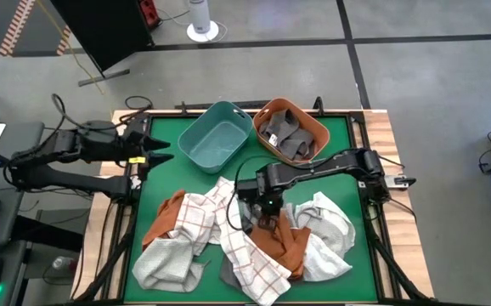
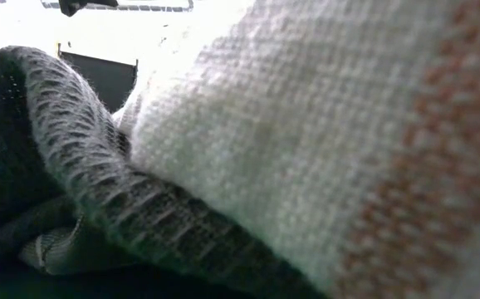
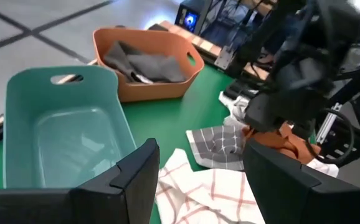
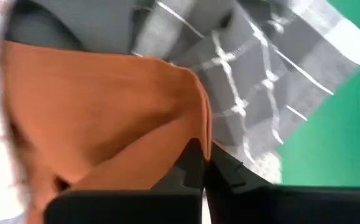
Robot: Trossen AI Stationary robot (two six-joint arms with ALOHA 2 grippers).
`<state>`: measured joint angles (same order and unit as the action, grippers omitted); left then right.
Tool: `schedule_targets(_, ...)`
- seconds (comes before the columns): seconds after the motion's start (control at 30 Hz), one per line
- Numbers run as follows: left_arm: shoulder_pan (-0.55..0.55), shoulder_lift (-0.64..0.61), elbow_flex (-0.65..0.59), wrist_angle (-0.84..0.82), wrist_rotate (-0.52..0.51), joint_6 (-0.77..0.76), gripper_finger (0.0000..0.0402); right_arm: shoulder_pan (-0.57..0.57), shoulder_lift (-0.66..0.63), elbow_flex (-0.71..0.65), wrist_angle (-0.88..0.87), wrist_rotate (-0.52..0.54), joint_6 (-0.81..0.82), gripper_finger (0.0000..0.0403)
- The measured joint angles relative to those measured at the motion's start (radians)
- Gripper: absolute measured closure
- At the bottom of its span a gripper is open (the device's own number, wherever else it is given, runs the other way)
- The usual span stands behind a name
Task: Sort towels by color in basket
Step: Put the orange towel into the orange bin
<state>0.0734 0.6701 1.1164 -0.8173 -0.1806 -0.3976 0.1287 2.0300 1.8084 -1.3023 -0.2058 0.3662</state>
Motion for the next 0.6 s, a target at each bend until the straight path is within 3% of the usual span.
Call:
schedule_targets(0.27, 0.000, 0.001, 0.000, -0.001, -0.024, 0.009, 0.0183, -0.115, -0.136, 0.036, -0.055, -0.027, 0.016, 0.0385)
schedule_targets(0.4, 0.000, 0.005, 0.000, 0.005, -0.057, 0.021, 0.0183, -0.198, -0.267, 0.094, -0.036, 0.060, 0.059, 0.0385)
schedule_targets(0.6, 0.000, 0.030, 0.000, 0.073, -0.069, 0.021, 0.0183, -0.312, -0.485, 0.132, 0.239, 0.138, 0.038, 0.0386)
